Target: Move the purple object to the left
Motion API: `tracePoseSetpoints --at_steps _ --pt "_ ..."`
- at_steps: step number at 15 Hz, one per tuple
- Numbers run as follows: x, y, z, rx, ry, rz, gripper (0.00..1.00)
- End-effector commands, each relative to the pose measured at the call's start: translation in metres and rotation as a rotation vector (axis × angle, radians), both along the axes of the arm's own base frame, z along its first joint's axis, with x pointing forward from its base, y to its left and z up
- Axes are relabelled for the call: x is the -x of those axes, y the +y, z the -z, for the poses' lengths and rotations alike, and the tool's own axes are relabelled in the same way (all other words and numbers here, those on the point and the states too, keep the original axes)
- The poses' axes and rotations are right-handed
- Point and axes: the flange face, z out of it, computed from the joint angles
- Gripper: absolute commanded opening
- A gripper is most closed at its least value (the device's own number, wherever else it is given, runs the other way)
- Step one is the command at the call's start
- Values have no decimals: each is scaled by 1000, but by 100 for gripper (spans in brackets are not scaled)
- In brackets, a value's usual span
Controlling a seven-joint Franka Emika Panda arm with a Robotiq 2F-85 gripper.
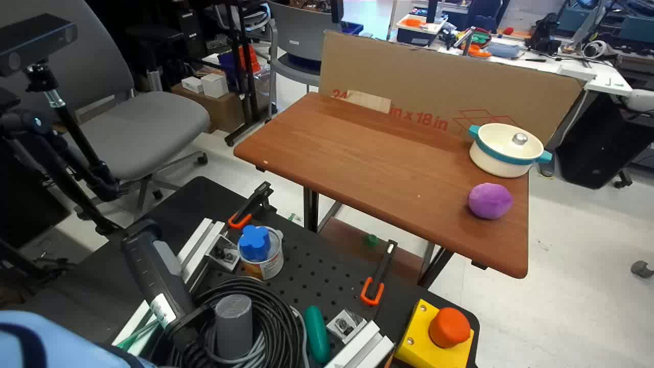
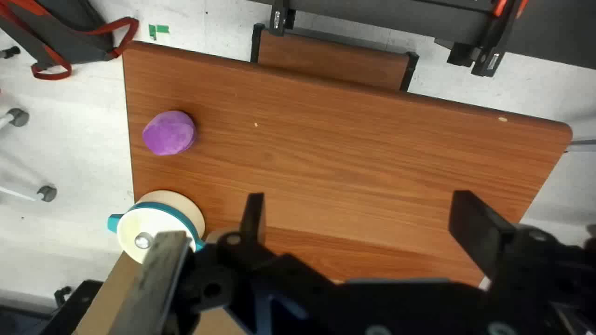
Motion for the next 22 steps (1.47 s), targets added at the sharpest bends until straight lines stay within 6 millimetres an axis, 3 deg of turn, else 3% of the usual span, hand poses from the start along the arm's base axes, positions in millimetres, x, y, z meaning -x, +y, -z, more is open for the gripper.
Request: tracePoseSetpoints --at_steps 1,7,9,11,14,18,22 --pt "0 0 -1 0 1 0 100" --pt "0 0 -1 0 1 0 100" --pt "-14 -11 2 0 -4 33 100" --pt "-26 -30 8 -4 -16 65 100" --pt "-54 -74 23 -22 -36 149 100" --pt "-90 -133 64 -48 -8 266 100" --pt "-127 -170 102 -71 6 340 100"
